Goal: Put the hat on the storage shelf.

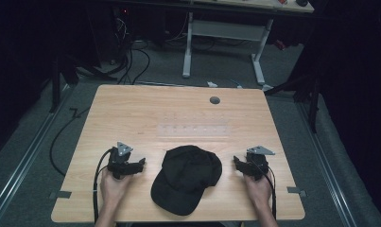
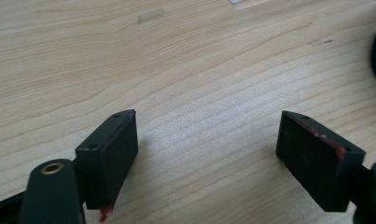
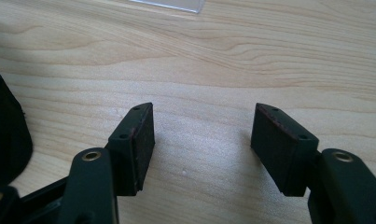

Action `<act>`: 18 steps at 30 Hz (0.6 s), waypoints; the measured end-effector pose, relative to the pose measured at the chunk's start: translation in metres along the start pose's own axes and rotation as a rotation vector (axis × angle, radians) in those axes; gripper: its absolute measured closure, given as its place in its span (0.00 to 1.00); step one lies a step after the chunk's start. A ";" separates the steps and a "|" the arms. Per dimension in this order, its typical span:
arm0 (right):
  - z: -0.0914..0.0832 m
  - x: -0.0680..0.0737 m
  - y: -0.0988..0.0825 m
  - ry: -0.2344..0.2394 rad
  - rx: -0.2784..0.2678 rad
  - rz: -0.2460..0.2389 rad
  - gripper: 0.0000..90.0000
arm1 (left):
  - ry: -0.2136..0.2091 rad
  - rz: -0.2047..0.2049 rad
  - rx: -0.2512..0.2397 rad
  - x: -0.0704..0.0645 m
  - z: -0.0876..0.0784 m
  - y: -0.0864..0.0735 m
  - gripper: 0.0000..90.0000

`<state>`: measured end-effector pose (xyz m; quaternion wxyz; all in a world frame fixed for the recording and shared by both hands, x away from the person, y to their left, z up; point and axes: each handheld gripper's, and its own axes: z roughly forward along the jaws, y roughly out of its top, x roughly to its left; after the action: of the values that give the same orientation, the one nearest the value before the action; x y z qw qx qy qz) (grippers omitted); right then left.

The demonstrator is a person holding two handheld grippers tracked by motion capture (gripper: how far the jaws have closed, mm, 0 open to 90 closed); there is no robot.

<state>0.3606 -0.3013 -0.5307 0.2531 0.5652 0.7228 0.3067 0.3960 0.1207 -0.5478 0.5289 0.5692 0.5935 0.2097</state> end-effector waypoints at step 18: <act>-0.001 -0.001 0.000 0.006 0.006 -0.004 0.46 | 0.000 -0.002 -0.001 0.000 0.000 0.000 0.23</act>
<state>0.3600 -0.3026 -0.5298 0.2499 0.5638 0.7254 0.3057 0.3961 0.1207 -0.5478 0.5293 0.5683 0.5941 0.2095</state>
